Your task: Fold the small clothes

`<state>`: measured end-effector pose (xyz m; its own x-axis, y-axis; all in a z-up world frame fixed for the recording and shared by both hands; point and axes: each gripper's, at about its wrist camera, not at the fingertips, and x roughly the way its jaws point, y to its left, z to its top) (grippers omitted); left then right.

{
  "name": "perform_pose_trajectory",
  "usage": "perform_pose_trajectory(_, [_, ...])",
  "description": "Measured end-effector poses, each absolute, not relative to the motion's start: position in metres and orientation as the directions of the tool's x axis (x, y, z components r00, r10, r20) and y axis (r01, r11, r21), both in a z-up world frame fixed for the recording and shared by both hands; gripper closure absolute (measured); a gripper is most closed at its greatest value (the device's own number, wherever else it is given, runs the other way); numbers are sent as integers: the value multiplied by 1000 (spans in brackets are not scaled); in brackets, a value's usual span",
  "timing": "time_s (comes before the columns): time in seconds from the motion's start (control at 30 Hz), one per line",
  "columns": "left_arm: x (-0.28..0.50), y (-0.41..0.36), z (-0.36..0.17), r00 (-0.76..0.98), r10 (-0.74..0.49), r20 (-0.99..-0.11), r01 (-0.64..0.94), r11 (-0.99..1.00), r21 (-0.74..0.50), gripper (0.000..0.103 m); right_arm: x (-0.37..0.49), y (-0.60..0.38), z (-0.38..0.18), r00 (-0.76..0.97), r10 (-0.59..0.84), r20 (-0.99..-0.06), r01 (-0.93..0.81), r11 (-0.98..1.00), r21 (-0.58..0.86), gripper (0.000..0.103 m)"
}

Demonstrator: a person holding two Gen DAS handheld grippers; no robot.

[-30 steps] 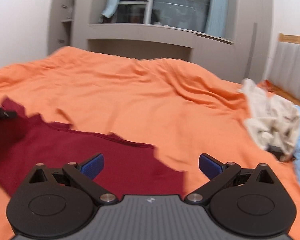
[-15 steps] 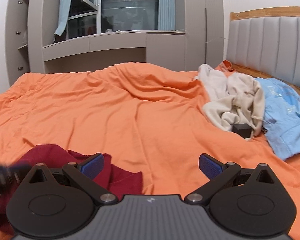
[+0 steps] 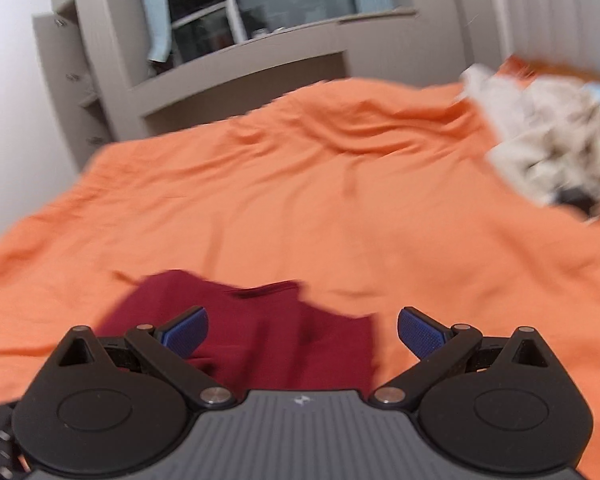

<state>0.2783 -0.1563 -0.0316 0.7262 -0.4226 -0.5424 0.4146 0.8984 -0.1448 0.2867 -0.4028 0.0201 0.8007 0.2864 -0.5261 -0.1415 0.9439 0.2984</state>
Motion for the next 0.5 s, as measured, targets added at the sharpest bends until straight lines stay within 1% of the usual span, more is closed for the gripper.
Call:
perform_pose_trajectory(0.13, [265, -157, -26, 739, -421, -526, 425, 897, -120, 25, 306, -402, 4, 739, 445, -505, -217, 868, 447, 0])
perform_pose_trajectory(0.2, [258, -157, -24, 749, -412, -519, 428, 899, -97, 23, 315, -403, -5, 714, 512, -478, -239, 820, 521, 1])
perform_pose_trajectory(0.23, [255, -158, -23, 754, -406, -517, 429, 900, -81, 23, 320, -403, -8, 705, 532, -468, -242, 801, 547, 8])
perform_pose_trajectory(0.27, [253, -158, -23, 760, -398, -515, 429, 901, -62, 23, 323, -404, -10, 702, 539, -465, -240, 794, 558, 12])
perform_pose_trajectory(0.3, [251, -158, -23, 767, -388, -512, 429, 902, -41, 23, 327, -404, -11, 703, 537, -466, -235, 794, 561, 20])
perform_pose_trajectory(0.33, [249, -158, -23, 774, -376, -510, 426, 904, -19, 24, 329, -403, -13, 705, 528, -473, -225, 799, 557, 27])
perform_pose_trajectory(0.37, [248, -158, -23, 780, -364, -510, 423, 906, 1, 25, 332, -402, -15, 703, 516, -490, -215, 810, 545, 31])
perform_pose_trajectory(0.43, [246, -157, -24, 790, -343, -509, 417, 908, 35, 33, 337, -398, -20, 694, 497, -521, -208, 831, 516, 50])
perform_pose_trajectory(0.47, [244, -157, -24, 795, -334, -507, 414, 909, 49, 36, 340, -395, -22, 687, 488, -538, -205, 841, 501, 54])
perform_pose_trajectory(0.5, [243, -157, -24, 799, -326, -505, 412, 909, 64, 43, 341, -393, -25, 681, 483, -551, -202, 847, 493, 62])
